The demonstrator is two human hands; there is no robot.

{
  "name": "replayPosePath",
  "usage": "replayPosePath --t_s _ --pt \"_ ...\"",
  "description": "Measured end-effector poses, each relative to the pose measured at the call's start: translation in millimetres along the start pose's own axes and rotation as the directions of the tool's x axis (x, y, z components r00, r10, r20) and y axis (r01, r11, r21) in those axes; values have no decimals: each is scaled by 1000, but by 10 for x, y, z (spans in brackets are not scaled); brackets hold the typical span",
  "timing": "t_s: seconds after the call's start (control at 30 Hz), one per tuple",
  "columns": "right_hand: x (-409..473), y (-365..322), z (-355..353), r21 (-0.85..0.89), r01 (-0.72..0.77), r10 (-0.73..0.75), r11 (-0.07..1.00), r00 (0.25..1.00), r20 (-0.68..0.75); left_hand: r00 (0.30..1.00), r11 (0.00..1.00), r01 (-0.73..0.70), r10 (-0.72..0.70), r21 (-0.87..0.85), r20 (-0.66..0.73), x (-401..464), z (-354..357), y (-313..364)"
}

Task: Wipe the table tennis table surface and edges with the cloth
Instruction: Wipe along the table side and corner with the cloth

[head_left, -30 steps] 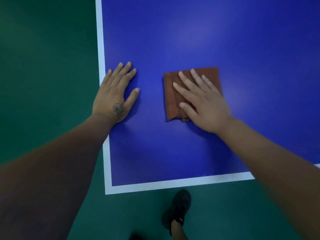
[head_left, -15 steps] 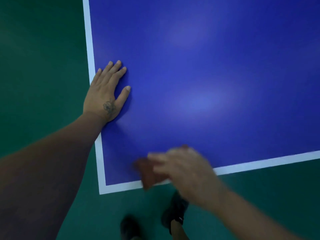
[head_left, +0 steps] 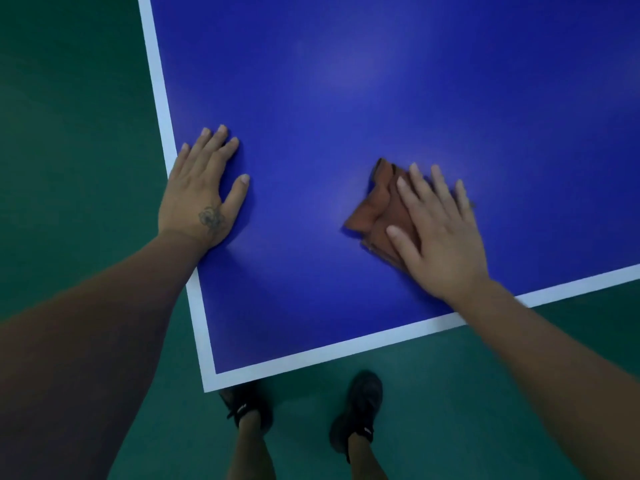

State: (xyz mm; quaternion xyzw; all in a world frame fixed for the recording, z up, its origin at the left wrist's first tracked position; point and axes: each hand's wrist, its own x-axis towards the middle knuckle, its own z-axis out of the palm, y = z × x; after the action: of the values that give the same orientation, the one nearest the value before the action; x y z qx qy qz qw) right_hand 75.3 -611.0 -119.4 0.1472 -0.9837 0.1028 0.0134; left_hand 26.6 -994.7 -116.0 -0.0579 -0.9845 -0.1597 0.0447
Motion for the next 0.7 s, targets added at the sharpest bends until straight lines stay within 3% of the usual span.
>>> replayPosePath --t_s 0.13,0.3,0.37,0.43,0.5,0.57,0.63,0.7 --pt "-765 -701 93 62 37 -40 997 998 44 1000 1000 1 -2 13 25 -5 -19 23" --pt "-1404 -1585 351 170 302 -323 938 939 117 999 1000 -1 -1 32 43 -10 -35 6" --pt "-1437 -1760 404 202 427 -457 881 880 131 999 999 -7 5 39 49 -12 -33 1" --pt "-1334 -1800 386 228 469 -500 854 859 107 998 999 -14 11 45 61 -13 -44 -14" --pt "-1114 -1709 319 207 347 -363 915 931 45 997 998 -16 11 59 82 -16 -58 -22" --pt "-863 -1530 227 179 66 -61 982 997 -36 994 997 -13 4 80 107 -22 -69 -22" --pt "-689 -1391 147 155 -236 249 959 966 -73 992 996 -14 3 89 122 -28 -68 -27" --pt "-640 -1439 162 81 -413 417 907 907 -50 992 996 -18 7 89 126 -32 -63 -42"
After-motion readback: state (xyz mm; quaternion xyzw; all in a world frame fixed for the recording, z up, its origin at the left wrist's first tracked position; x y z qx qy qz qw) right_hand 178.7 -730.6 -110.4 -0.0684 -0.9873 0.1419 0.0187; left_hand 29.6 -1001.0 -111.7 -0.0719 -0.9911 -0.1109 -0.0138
